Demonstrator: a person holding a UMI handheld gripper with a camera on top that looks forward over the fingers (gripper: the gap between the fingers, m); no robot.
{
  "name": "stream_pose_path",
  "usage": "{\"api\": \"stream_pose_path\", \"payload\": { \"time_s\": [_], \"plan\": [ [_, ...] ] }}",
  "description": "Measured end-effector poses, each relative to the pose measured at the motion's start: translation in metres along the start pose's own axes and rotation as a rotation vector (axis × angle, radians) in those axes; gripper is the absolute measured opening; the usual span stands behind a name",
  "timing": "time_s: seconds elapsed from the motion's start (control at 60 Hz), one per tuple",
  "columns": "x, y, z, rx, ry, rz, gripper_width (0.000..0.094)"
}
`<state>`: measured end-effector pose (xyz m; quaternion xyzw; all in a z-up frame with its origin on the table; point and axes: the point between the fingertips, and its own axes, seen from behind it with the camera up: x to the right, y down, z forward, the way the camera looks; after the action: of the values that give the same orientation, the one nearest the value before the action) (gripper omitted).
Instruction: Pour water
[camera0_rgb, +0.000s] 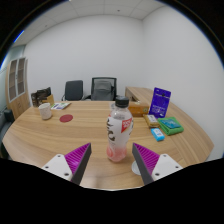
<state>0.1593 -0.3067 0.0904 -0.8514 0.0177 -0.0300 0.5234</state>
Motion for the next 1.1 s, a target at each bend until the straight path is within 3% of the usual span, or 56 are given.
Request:
{"api": "stream_pose_path", "payload": {
  "time_s": [0.15,0.333,0.417,0.55,0.8,1.1],
  "plan": [
    [0.016,-0.007,0.050,0.033,-0.015,0.028,0.0819],
    [0.016,-0.011,0.078,0.059,-0.030,0.046,0.0518],
    [0.014,-0.013,0.081,0.076,-0.039,0.057,0.0485],
    [0.014,-0.013,0.083,0.085,-0.033,0.068,0.0352],
    [0.025,-0.017,0.083,0.094,0.047,-0.008,0.0306],
    [-0.036,-0.155,0.088,0.139,0.270,-0.326,0.0306]
  ]
}}
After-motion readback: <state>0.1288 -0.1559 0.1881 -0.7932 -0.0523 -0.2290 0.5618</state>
